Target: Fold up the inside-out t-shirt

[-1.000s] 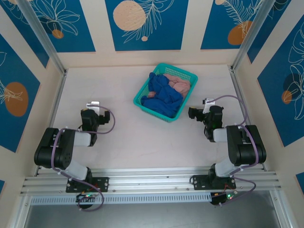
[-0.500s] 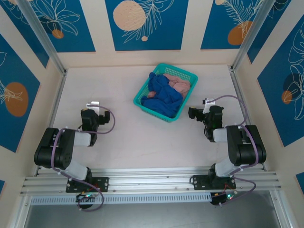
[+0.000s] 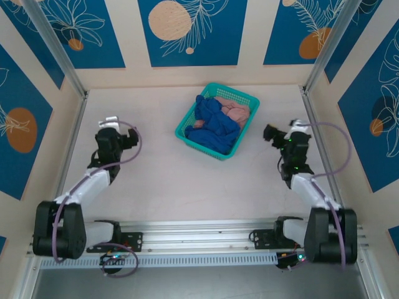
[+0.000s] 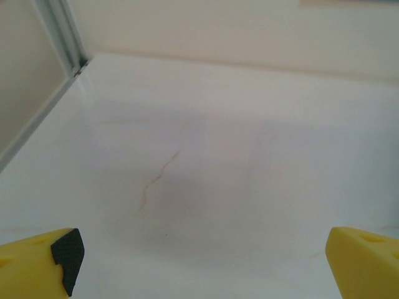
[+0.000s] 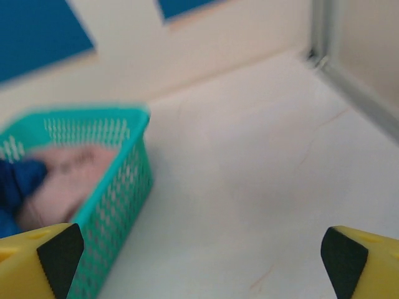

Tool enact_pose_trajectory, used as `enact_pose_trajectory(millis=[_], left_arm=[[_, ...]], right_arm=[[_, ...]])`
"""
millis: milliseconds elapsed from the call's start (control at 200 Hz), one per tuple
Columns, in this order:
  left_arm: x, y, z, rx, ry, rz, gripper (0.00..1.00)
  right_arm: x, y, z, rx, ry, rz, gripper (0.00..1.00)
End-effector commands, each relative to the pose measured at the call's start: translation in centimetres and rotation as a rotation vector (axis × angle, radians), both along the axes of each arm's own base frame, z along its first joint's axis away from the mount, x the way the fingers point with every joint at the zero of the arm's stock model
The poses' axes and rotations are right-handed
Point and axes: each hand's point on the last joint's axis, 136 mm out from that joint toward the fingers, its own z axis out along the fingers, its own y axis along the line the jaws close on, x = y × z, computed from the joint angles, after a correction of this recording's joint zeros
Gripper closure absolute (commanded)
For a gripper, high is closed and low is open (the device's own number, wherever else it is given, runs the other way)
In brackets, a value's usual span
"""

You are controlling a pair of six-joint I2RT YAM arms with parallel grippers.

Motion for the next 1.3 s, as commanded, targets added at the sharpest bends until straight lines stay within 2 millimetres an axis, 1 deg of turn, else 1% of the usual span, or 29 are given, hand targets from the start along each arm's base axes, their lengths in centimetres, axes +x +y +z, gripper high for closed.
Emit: enact_pose_trajectory(millis=[0,55,115,160,225,290,390,415,420,435,445,450,515,555,620,665,700,735,765,785,855,915,955,1005,1045,1085,1130,1190,1295], left_arm=[[-2.5,-5.3,-1.7,-0.29,0.195,-0.197,0.0],[-2.9,-8.9,-0.6,-0.375,0.185,-0.337,0.0],[-3.7,-11.8,0.0,-0.364,0.2,-0.425,0.0],[-4.2,-13.2,0.2,-0.309,0.217,-0.452,0.0],[-4.6,-14.3,0.4,-0.231,0.236,-0.459,0.0],[-4.8,-14.8,0.4,-0.203,0.249,-0.463,0.0],[-4.9,-14.8,-0.3,-0.194,0.279,-0.453,0.0],[-5.0,-14.7,-0.5,-0.19,0.287,-0.448,0.0],[-5.0,-14.7,-0.6,-0.19,0.288,-0.447,0.0],[-5.0,-14.7,-0.6,-0.188,0.291,-0.446,0.0],[-5.1,-14.6,-0.7,-0.187,0.293,-0.443,0.0],[-5.1,-14.6,-0.7,-0.186,0.295,-0.443,0.0],[-5.3,-14.4,-1.0,-0.181,0.308,-0.437,0.0],[-5.5,-14.4,-1.0,-0.177,0.31,-0.439,0.0],[-5.8,-14.1,-1.0,-0.169,0.312,-0.434,0.0],[-6.0,-13.8,-1.1,-0.159,0.311,-0.428,0.0],[-6.2,-13.6,-1.1,-0.15,0.313,-0.42,0.0],[-6.4,-13.4,-1.2,-0.142,0.317,-0.415,0.0],[-6.6,-13.2,-1.2,-0.138,0.318,-0.414,0.0],[-6.7,-13.1,-1.1,-0.135,0.317,-0.412,0.0],[-7.1,-12.5,-0.9,-0.124,0.315,-0.389,0.0],[-7.4,-11.7,-0.4,-0.113,0.292,-0.36,0.0],[-7.7,-11.1,0.2,-0.105,0.265,-0.335,0.0],[-7.9,-9.9,1.0,-0.09,0.223,-0.288,0.0],[-8.0,-8.8,1.5,-0.075,0.187,-0.241,0.0],[-8.1,-7.7,1.9,-0.062,0.152,-0.193,0.0],[-8.3,-6.6,2.2,-0.066,0.125,-0.147,0.0],[-8.5,-5.4,2.4,-0.092,0.106,-0.097,0.0],[-9.0,-3.4,2.7,-0.14,0.089,-0.023,0.0]], right_arm=[[-1.0,4.4,0.5,0.143,0.083,0.17,0.02],[-0.7,8.6,1.3,0.065,0.116,0.325,0.02],[-0.5,13.0,1.5,-0.03,0.183,0.468,0.02],[-0.2,15.6,1.2,-0.089,0.239,0.545,0.02],[0.5,18.7,0.5,-0.156,0.316,0.63,0.03],[1.9,20.8,-0.3,-0.233,0.367,0.659,0.05],[4.4,23.3,-1.8,-0.288,0.413,0.693,0.05],[5.1,23.7,-1.9,-0.296,0.412,0.691,0.05],[5.3,23.8,-2.5,-0.3,0.426,0.692,0.05],[5.7,24.0,-2.3,-0.304,0.422,0.687,0.05],[6.1,24.1,-2.9,-0.308,0.435,0.684,0.05],[6.2,24.1,-2.7,-0.309,0.43,0.681,0.05],[8.2,24.5,-4.4,-0.329,0.478,0.659,0.08],[9.3,24.7,-5.4,-0.346,0.506,0.649,0.15],[10.7,25.2,-6.5,-0.362,0.533,0.649,0.34],[11.5,25.5,-6.2,-0.369,0.524,0.646,0.51],[11.9,25.7,-5.5,-0.375,0.508,0.648,0.63],[12.3,25.9,-4.3,-0.378,0.484,0.65,0.78],[12.5,26.0,-2.9,-0.377,0.458,0.651,0.93],[12.5,26.1,-1.7,-0.374,0.436,0.652,1.0],[11.7,26.5,3.8,-0.33,0.333,0.678,1.0],[9.7,26.9,10.0,-0.274,0.199,0.713,1.0],[7.9,26.9,14.2,-0.227,0.103,0.738,1.0],[5.0,27.0,19.6,-0.166,-0.027,0.782,1.0],[2.7,27.1,23.2,-0.117,-0.123,0.82,1.0],[0.2,27.5,26.2,-0.076,-0.21,0.863,1.0],[-2.4,28.3,28.7,-0.045,-0.289,0.923,1.0],[-5.5,29.5,31.3,-0.018,-0.36,0.993,1.0],[-9.3,31.8,33.9,0.021,-0.426,1.113,1.0]])
